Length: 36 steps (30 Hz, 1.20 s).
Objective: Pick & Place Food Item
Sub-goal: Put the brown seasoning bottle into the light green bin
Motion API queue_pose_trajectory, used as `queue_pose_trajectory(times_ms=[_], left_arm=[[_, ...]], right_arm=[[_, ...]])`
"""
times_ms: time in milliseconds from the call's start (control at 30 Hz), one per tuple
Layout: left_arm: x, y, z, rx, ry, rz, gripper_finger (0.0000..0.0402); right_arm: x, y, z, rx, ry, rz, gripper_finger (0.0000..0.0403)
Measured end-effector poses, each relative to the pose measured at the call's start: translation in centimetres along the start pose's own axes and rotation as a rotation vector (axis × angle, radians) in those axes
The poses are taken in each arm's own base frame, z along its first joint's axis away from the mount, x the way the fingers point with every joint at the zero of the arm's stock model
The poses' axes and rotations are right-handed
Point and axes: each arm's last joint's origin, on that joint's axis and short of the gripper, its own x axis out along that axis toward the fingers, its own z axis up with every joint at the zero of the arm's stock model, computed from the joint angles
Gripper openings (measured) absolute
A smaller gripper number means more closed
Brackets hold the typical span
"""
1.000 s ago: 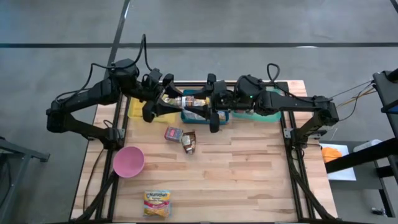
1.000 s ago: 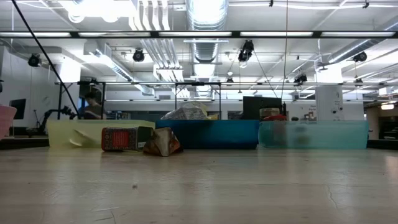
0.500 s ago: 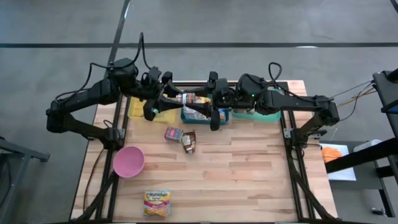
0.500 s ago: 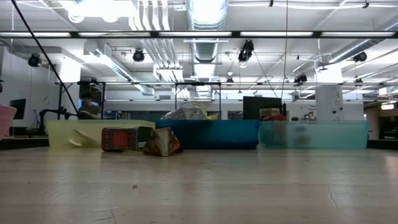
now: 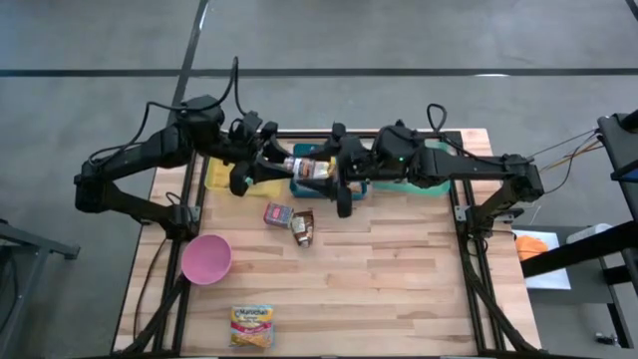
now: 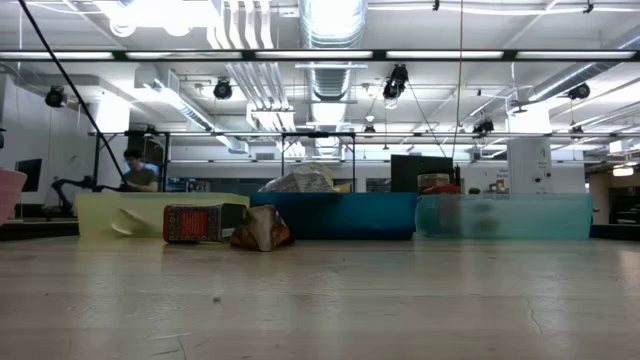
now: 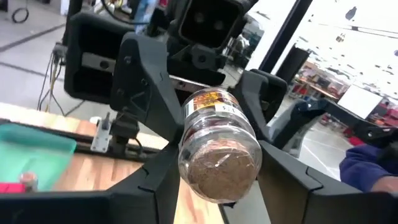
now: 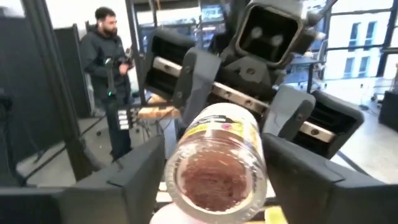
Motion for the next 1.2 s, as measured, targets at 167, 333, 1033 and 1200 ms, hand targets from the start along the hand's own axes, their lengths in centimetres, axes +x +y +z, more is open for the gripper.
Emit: queue_pose_trajectory(times_ms=[167,333,1033,1200], left_arm=[[-0.1,0.2,-0.4,-0.064,0.033,0.032,0.0176],[-0.2,0.2,-0.6,-0.087,0.051,0.038,0.0176],[-1.2,2.6,-2.4,-0.343,0.154,0.364,0.0176],[-0.6,3.7,-3.2,-0.392,0.215,0.413,0.0176]], right_arm=[[0.0,-0.1,-0.5,-0.023,0.045,-0.013,0.0308],[0.0,-0.2,-1.0,-0.030,0.090,-0.045,0.0315],[-0.9,-1.0,-2.5,-0.189,0.467,-0.277,0.0317],[-0.8,-0.7,-2.3,-0.292,0.505,-0.306,0.0317]])
